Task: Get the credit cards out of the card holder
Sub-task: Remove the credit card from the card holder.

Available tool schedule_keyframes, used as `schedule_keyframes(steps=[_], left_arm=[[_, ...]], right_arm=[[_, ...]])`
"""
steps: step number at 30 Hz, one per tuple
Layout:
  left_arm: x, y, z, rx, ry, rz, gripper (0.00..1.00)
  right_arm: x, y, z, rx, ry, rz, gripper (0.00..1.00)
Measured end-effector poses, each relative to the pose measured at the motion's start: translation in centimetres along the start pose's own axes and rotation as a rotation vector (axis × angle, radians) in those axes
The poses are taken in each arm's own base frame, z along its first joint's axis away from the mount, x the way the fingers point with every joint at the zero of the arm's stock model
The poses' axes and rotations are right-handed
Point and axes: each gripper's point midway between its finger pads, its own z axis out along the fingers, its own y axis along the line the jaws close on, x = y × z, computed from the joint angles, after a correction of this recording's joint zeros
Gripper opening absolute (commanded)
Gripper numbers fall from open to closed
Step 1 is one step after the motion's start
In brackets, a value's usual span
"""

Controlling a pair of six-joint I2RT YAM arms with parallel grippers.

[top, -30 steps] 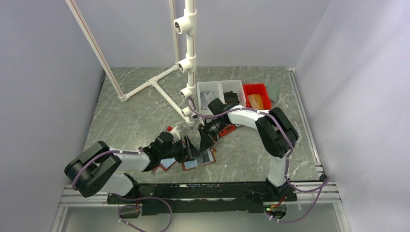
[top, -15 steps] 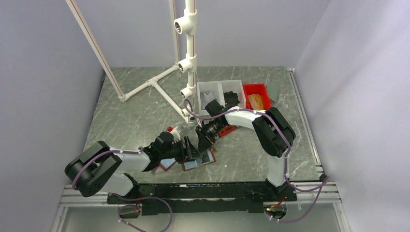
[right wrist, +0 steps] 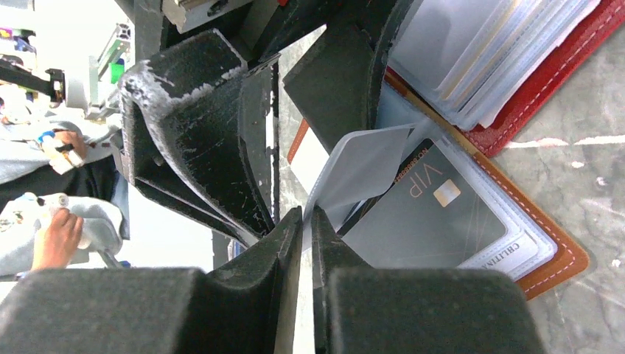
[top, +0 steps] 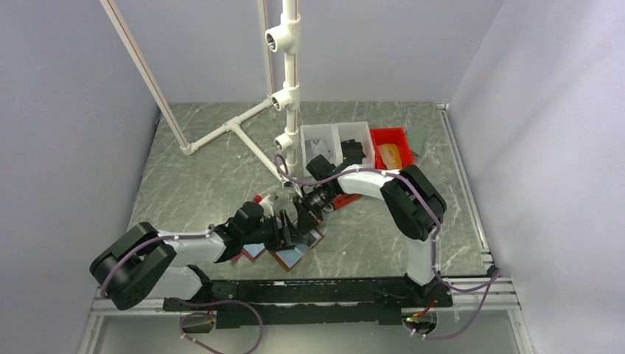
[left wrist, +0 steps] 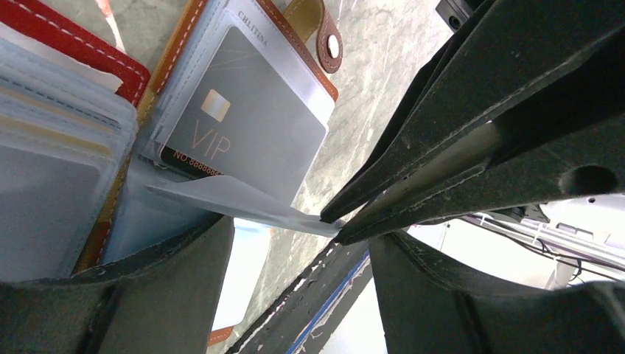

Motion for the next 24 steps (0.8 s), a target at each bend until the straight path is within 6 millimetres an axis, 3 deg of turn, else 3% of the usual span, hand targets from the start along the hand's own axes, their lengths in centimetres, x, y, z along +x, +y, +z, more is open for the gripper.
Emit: schedule_keyframes(steps=[6,13,24], left_arm=[[0.1,0.1,-0.2,-0.019,0.007,-0.007,0.72],[0.2,0.3,-0.3,-0.044,0.011,-0.016,0.71],[0.5,0.7,-1.1,-0.077,0.011,-0.014,0.71]], right_arm=[[0.0,-0.1,0.2,-0.011,0.002,-0.033,0.26],[-0.1,-0.2,0.4,-0.019,0.011,-0.07,0.24],[0.0,0.1,1.2,-0.04,0.032,-0.109,0.32]])
